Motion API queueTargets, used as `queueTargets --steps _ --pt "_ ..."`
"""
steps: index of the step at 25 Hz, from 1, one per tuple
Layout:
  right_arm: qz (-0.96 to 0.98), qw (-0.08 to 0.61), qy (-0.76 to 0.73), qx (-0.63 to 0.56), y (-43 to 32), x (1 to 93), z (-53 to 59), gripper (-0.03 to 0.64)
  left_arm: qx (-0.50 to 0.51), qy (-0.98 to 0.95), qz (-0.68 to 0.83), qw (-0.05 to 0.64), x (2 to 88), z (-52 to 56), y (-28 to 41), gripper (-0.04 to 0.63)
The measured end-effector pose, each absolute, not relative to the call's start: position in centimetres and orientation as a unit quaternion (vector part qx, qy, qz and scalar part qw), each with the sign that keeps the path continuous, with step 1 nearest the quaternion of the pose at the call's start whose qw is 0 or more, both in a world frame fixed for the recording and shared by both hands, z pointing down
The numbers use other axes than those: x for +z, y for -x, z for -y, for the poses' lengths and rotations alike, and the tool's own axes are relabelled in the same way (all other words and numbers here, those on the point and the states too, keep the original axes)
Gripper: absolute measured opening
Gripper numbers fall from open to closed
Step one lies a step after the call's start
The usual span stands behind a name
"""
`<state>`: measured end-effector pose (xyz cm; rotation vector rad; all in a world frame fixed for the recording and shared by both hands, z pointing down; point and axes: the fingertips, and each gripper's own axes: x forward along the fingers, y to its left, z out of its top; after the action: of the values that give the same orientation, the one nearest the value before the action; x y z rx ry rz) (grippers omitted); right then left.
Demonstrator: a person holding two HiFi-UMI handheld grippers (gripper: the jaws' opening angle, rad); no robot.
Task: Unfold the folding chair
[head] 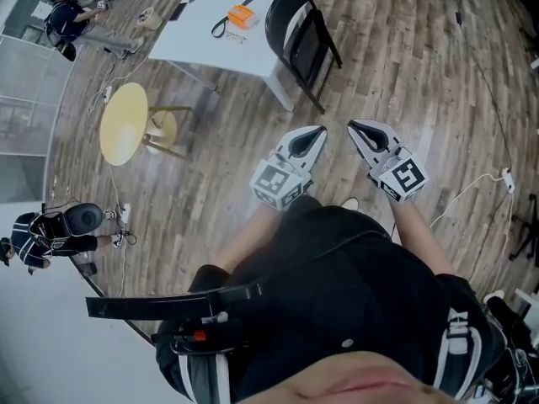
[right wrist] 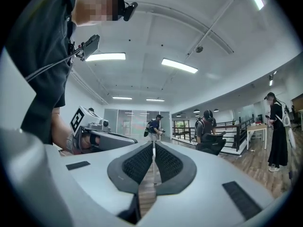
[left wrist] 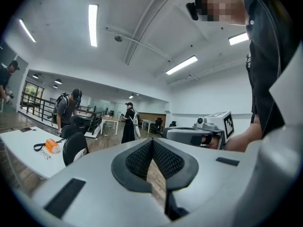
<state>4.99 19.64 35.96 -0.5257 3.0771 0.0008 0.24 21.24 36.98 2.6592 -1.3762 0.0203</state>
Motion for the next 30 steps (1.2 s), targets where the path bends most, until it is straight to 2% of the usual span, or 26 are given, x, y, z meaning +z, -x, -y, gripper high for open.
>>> queueTargets --steps 18,30 --pt "-0.977 -0.011 0.212 -0.011 11.6 36.8 -5.4 0.008 -0.013 -0.909 0.410 0.070 37.4 -5.6 15.9 0.004" --pt "-0.974 -0.034 0.224 -0.030 14.7 38.9 -0.4 0.008 -0.019 -0.910 0.403 0.098 39.7 -0.2 19.2 0.004"
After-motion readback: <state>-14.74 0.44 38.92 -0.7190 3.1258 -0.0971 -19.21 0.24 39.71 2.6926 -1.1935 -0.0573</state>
